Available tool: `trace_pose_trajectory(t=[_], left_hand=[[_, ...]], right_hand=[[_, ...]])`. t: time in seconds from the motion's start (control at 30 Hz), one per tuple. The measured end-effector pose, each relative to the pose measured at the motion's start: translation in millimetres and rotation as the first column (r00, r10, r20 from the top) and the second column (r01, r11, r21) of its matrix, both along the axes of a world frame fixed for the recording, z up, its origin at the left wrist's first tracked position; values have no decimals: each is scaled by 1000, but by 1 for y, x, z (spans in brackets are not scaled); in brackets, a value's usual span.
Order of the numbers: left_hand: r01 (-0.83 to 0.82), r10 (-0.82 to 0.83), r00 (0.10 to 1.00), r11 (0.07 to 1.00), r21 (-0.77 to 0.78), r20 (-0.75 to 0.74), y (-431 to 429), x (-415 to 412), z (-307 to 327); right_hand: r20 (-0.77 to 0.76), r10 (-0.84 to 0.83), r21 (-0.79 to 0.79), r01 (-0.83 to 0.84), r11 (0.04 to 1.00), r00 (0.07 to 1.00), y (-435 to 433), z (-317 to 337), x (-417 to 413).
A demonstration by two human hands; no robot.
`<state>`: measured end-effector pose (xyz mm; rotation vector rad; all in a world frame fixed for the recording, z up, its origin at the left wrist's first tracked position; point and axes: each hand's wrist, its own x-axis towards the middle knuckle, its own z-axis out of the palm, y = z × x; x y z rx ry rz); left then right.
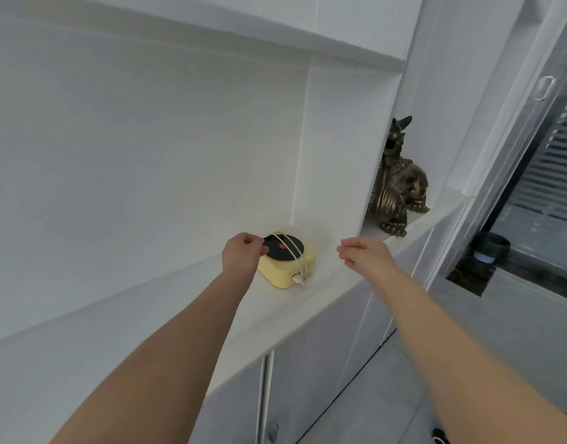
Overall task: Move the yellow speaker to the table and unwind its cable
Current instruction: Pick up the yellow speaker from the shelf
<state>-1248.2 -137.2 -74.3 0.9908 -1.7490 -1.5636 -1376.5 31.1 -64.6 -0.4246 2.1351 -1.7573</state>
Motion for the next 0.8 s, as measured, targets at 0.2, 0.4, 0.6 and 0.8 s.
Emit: trace_pose_trajectory(t=[0.2, 0.4, 0.6, 0.8], left_hand=[[-155, 156, 988, 988, 16, -15, 2, -21, -14], [-331, 335, 942, 938, 98, -22, 0, -29, -26], [-368, 376, 927, 917, 155, -21, -4, -42, -44], [-367, 380, 924, 913, 180, -45, -12, -59, -55]], right_hand=[[14, 136, 52, -136, 989, 991, -24, -12, -46], [32, 242, 83, -244, 966, 970, -57, -27, -64], [-33, 262, 148, -255, 956, 964, -90, -37, -78], [-122, 227, 250, -191, 949, 966, -116, -47, -92]])
